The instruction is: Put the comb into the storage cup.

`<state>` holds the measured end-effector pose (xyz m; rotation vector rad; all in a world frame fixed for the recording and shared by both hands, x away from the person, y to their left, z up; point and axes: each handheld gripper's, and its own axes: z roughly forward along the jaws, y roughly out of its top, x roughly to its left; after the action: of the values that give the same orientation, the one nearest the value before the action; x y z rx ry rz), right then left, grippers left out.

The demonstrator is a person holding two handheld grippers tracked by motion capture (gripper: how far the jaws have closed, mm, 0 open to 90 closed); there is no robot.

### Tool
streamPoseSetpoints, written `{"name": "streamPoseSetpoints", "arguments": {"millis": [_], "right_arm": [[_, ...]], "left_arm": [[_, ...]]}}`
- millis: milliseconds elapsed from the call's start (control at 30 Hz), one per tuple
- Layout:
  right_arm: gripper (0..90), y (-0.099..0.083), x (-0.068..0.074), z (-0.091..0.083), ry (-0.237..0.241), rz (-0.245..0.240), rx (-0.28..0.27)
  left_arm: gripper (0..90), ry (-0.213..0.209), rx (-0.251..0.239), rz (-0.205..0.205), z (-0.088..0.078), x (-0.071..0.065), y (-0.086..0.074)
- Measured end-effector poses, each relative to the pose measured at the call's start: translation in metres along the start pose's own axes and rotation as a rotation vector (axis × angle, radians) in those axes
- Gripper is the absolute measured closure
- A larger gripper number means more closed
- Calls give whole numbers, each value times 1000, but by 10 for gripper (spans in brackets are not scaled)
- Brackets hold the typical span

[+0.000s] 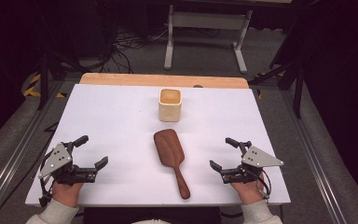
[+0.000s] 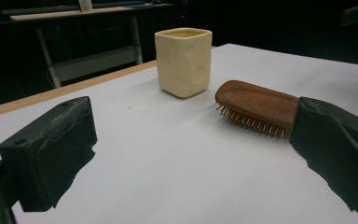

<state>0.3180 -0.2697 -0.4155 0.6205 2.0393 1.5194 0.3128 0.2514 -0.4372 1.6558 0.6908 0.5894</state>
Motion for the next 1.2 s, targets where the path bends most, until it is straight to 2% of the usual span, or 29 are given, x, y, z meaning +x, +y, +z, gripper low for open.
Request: {"name": "streamPoseSetpoints", "arguments": {"millis": [33, 300, 333, 667, 833, 1200], "right_arm": [[87, 4, 2, 3, 22, 9, 32], [111, 16, 7, 19, 77, 4, 58], [120, 21, 10, 25, 97, -3, 66], [168, 35, 19, 47, 156, -34, 86], [196, 42, 25, 60, 197, -53, 105], [200, 54, 33, 80, 251, -75, 131]], "left_arm": [[17, -2, 7, 0, 0, 0, 0], [15, 20, 4, 4, -1, 1, 0], [13, 18, 3, 1, -1, 1, 0], [5, 15, 10, -11, -1, 4, 0], [4, 25, 18, 1, -1, 3, 0], [4, 27, 24, 12, 0, 2, 0]]}}
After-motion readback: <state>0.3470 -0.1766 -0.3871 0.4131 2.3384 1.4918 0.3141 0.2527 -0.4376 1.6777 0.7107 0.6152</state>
